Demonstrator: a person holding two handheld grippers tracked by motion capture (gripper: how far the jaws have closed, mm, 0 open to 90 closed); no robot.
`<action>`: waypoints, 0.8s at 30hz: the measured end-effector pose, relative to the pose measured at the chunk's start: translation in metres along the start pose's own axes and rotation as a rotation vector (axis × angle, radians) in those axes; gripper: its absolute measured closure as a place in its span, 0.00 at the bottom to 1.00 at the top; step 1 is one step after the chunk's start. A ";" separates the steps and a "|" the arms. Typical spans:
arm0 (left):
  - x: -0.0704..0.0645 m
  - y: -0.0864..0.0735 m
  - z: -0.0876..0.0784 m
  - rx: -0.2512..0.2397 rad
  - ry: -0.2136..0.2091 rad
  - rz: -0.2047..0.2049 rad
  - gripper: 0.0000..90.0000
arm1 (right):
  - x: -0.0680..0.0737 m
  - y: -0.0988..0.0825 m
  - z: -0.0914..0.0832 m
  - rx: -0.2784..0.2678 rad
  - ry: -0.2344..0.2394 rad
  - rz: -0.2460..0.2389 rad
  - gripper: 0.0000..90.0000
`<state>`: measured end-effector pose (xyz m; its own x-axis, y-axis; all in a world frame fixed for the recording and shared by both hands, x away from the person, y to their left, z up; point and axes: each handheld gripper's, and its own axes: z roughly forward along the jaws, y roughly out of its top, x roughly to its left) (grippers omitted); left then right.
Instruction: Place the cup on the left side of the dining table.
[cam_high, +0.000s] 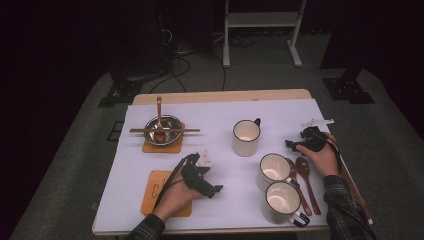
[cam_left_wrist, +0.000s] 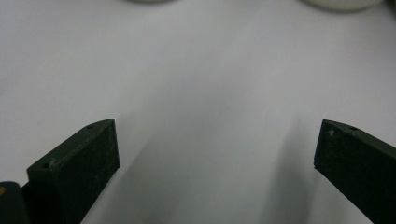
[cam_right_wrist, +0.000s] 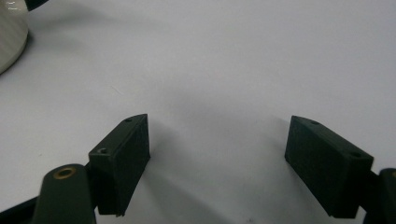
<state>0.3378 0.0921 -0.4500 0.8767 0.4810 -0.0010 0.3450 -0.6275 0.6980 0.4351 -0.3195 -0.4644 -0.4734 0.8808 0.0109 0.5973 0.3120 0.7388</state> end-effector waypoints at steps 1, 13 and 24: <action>0.000 0.003 0.000 0.002 0.008 0.004 0.00 | 0.000 0.000 0.000 0.000 0.000 0.001 0.23; 0.011 0.026 0.001 -0.041 -0.004 -0.006 0.00 | 0.000 0.000 0.000 -0.002 0.002 0.003 0.23; 0.032 0.048 0.002 -0.132 -0.013 -0.018 0.00 | 0.000 0.000 0.000 -0.001 0.003 0.005 0.23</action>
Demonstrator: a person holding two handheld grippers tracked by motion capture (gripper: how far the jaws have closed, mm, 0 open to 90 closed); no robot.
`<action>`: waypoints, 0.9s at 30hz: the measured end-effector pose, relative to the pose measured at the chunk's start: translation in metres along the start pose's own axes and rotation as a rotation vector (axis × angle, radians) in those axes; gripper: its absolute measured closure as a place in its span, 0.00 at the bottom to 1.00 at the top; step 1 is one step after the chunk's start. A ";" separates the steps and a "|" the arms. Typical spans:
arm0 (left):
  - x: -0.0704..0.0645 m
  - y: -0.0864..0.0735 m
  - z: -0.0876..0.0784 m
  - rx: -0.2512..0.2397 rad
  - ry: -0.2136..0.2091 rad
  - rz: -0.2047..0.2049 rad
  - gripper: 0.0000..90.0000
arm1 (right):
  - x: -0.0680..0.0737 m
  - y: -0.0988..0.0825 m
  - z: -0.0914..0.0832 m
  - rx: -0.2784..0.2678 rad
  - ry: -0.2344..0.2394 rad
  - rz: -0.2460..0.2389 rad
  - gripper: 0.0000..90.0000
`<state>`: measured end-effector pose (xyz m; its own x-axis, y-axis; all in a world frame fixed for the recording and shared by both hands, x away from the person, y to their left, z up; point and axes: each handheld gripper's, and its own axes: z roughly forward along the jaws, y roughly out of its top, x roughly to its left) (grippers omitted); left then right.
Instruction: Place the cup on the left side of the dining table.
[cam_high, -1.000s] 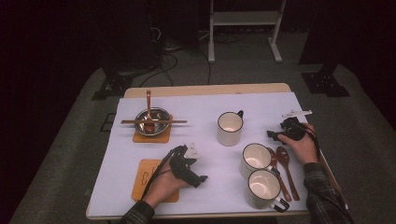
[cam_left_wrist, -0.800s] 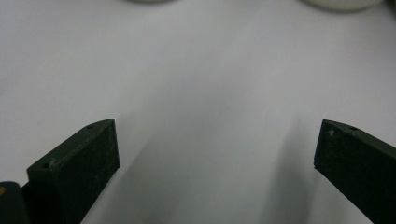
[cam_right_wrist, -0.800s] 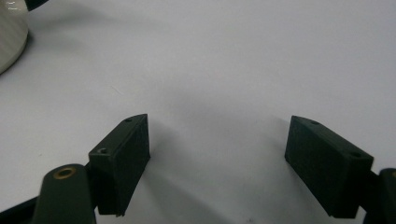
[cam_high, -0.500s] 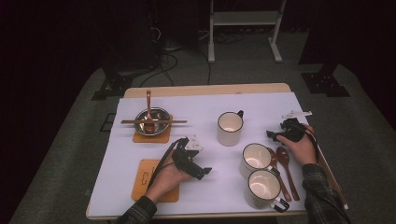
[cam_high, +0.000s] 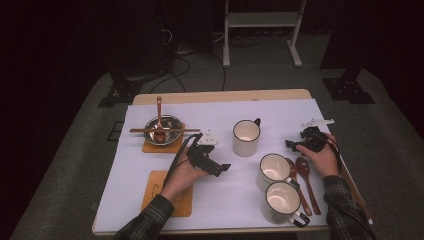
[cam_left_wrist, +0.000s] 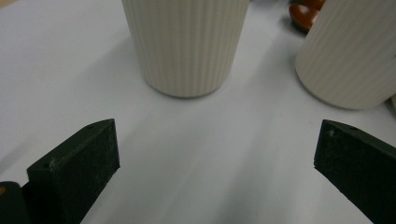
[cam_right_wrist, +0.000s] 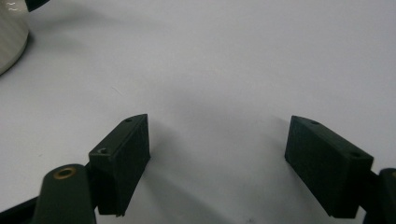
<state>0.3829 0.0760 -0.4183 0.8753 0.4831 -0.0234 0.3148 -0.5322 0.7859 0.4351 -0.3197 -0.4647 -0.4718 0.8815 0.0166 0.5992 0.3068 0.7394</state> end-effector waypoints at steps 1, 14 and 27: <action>0.002 0.002 0.000 -0.005 0.005 0.008 0.00 | 0.000 0.000 0.000 0.000 0.000 0.000 0.23; 0.019 0.021 0.021 -0.131 -0.013 0.012 0.00 | 0.000 0.000 0.000 0.000 0.002 0.001 0.23; 0.026 0.033 0.052 -0.181 -0.052 0.028 0.00 | 0.000 0.000 0.000 0.000 0.002 0.001 0.23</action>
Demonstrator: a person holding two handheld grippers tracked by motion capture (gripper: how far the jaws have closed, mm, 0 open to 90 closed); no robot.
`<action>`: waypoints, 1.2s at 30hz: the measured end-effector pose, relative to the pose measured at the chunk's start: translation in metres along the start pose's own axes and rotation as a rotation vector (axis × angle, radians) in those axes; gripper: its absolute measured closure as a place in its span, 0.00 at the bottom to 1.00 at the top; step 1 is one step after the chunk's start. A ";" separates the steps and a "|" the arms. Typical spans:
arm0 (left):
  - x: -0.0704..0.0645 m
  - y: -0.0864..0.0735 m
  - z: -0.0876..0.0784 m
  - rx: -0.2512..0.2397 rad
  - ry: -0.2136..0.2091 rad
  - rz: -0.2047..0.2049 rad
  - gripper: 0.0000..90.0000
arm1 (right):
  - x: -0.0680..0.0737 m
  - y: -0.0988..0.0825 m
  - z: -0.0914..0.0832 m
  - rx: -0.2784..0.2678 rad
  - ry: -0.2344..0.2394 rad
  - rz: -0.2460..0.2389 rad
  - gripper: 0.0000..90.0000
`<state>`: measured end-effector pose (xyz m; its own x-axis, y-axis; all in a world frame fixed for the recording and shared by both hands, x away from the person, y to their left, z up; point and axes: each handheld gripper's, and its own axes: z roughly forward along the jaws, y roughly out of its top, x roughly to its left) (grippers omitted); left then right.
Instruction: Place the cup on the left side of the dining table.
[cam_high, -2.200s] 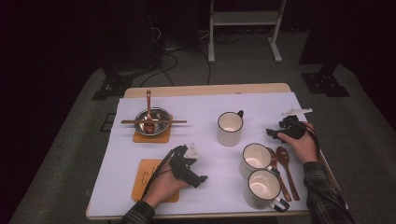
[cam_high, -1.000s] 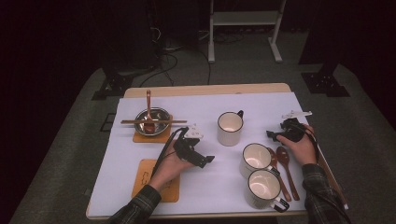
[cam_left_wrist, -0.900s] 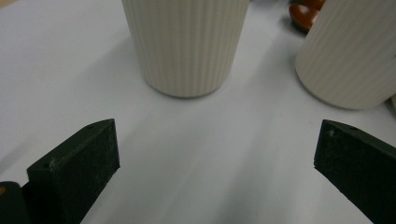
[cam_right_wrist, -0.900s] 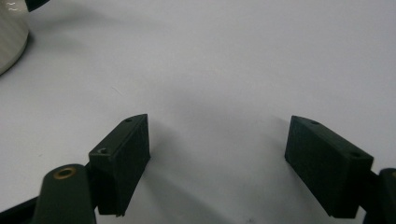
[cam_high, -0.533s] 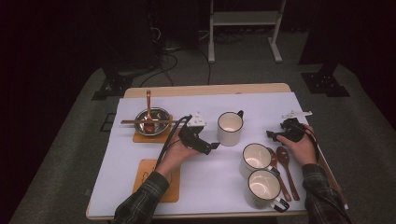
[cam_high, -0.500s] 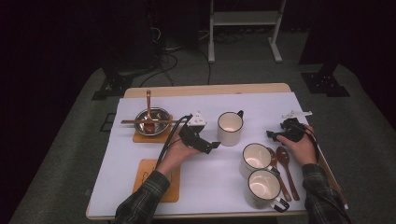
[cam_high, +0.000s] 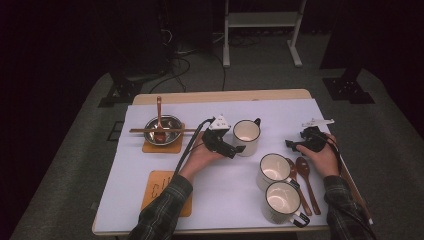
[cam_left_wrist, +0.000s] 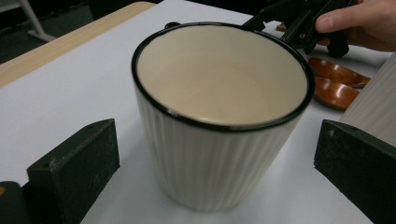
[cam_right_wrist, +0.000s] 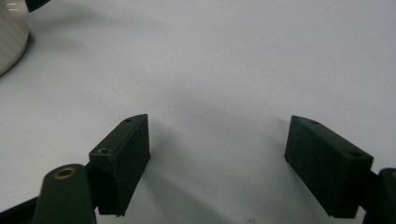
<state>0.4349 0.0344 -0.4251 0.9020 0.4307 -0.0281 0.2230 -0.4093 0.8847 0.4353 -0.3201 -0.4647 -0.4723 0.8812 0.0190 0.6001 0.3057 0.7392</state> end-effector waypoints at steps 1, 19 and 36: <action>0.000 0.000 0.002 -0.010 -0.001 0.002 0.00 | 0.000 0.000 0.000 0.000 0.000 0.000 0.23; 0.000 0.006 0.040 -0.027 -0.017 0.023 0.00 | 0.000 0.000 0.000 -0.001 0.000 -0.002 0.23; 0.000 0.006 0.046 -0.019 -0.001 0.037 0.03 | 0.000 0.000 0.000 -0.002 -0.001 -0.003 0.23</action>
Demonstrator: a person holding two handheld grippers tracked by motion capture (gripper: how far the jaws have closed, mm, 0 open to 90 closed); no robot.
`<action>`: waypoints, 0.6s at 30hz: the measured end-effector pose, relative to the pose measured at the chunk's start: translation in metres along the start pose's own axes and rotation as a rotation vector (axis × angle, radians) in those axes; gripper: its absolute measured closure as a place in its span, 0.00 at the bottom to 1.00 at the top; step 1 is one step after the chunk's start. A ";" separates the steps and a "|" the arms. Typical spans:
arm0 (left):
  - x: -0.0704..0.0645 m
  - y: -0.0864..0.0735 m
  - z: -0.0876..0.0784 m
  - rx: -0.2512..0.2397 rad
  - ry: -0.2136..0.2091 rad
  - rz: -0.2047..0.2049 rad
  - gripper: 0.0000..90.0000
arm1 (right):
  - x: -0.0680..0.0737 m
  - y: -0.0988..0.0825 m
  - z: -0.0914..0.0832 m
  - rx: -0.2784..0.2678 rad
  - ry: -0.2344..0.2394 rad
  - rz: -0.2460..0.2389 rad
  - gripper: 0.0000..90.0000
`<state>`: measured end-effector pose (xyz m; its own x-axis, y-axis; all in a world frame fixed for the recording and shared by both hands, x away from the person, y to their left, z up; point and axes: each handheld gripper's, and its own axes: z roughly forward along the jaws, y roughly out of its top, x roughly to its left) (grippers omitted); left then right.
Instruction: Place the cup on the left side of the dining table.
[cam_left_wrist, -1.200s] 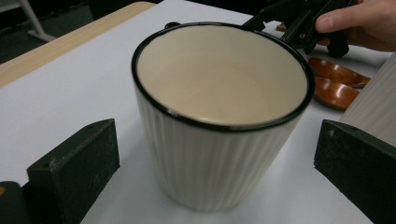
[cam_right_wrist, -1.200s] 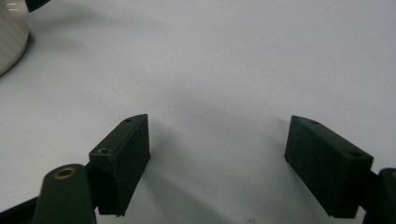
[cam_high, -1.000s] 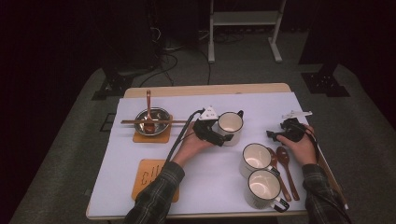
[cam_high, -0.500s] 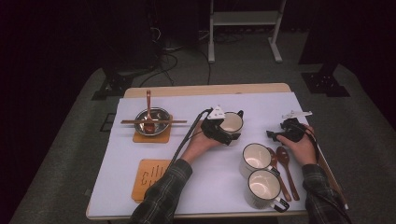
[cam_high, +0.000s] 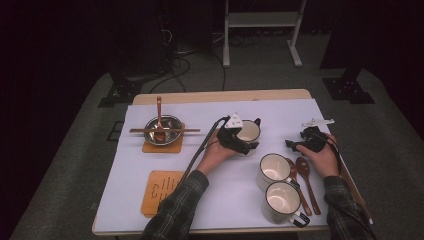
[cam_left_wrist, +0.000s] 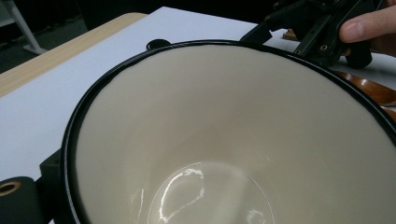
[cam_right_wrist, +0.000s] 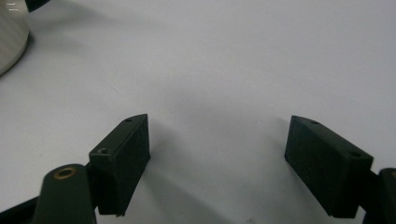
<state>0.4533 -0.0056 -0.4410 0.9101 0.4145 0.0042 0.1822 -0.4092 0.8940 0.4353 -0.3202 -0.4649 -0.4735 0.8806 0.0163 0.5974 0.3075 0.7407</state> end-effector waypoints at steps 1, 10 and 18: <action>0.000 0.000 0.000 0.000 0.000 0.000 0.03 | 0.000 0.000 0.000 0.000 0.000 0.000 0.23; -0.001 0.001 -0.002 0.013 0.002 0.000 0.03 | 0.000 0.000 0.000 0.001 0.001 0.003 0.23; -0.006 0.007 -0.016 -0.006 -0.020 -0.011 0.04 | 0.000 0.000 0.000 0.001 0.001 0.003 0.23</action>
<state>0.4435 0.0020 -0.4281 0.9152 0.4026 -0.0146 0.1902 -0.3999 0.8966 0.4353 -0.3202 -0.4648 -0.4725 0.8811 0.0189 0.5992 0.3054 0.7401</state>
